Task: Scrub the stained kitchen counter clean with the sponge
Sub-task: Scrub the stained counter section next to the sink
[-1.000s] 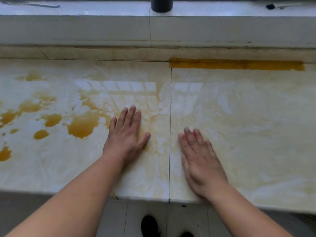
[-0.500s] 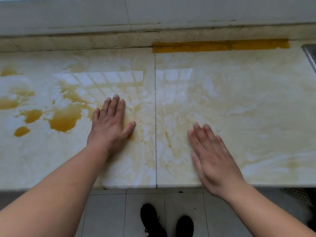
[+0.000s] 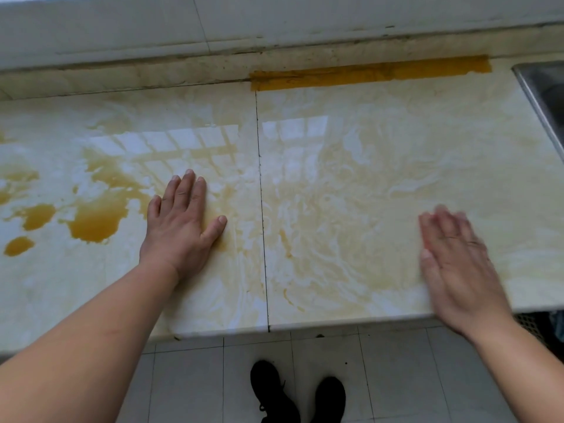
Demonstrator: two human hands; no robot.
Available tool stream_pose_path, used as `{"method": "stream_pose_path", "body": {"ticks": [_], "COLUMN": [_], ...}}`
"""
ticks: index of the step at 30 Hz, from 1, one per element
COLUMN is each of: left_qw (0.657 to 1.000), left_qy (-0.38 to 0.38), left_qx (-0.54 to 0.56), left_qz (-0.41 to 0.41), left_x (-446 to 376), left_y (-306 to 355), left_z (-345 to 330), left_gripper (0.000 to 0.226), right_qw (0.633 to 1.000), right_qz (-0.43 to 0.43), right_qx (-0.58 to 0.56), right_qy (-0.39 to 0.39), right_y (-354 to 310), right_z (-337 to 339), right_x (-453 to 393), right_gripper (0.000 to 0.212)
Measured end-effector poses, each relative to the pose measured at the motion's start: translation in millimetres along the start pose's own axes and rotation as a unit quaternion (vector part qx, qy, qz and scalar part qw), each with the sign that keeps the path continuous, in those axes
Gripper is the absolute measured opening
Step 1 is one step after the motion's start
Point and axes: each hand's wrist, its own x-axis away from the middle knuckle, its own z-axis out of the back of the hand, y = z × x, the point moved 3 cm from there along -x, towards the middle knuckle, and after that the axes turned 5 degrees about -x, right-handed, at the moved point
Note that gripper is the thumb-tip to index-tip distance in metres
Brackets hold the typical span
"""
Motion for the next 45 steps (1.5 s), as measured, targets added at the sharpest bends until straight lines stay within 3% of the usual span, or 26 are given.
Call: {"method": "stream_pose_path", "body": {"ticks": [3,6,12,15,23,29,33,36,41,45], "left_qw": [1.0,1.0,1.0,1.0,1.0,1.0,1.0,1.0,0.999,0.998], "left_qy": [0.001,-0.001,-0.003,0.002,0.004,-0.009,-0.012,-0.018,-0.037,-0.06], "left_qx": [0.004,0.0,0.002,0.001,0.0,0.007,0.009,0.005,-0.004,0.004], "left_qz": [0.001,0.001,0.001,0.002,0.001,0.002,0.0,0.002,0.001,-0.009], "left_x": [-0.5,-0.1,1.4,0.1,-1.2,-0.9,0.0,-0.1,1.4,0.5], "left_y": [0.2,1.0,2.5,1.4,0.5,1.1,0.7,1.0,3.6,3.6], "left_z": [0.6,0.6,0.7,1.1,0.3,1.8,1.4,2.1,4.0,7.3], "left_gripper": [0.091,0.091,0.09,0.09,0.091,0.091,0.091,0.091,0.085,0.084], "right_qw": [0.995,0.99,0.99,0.986,0.987,0.979,0.999,0.999,0.992,0.995], "right_qz": [-0.09,-0.12,0.07,0.146,0.133,0.189,0.045,-0.024,-0.103,-0.052], "right_qx": [-0.022,-0.057,-0.116,-0.066,-0.049,-0.024,-0.027,-0.037,-0.059,-0.087], "right_qy": [0.028,0.044,-0.035,-0.051,-0.076,-0.072,-0.012,0.014,0.043,-0.003], "right_y": [15.7,-30.0,-190.0,-225.1,-236.9,-169.6,-67.1,-31.6,-62.7,-139.5], "right_z": [0.7,-20.1,-67.0,-82.1,-65.9,-49.3,-22.5,-12.5,-27.6,-48.3], "right_x": [11.2,24.3,51.3,57.7,-34.0,6.9,5.5,3.9,6.8,22.3], "right_gripper": [0.07,0.076,0.071,0.072,0.063,0.061,0.065,0.069,0.08,0.081]}}
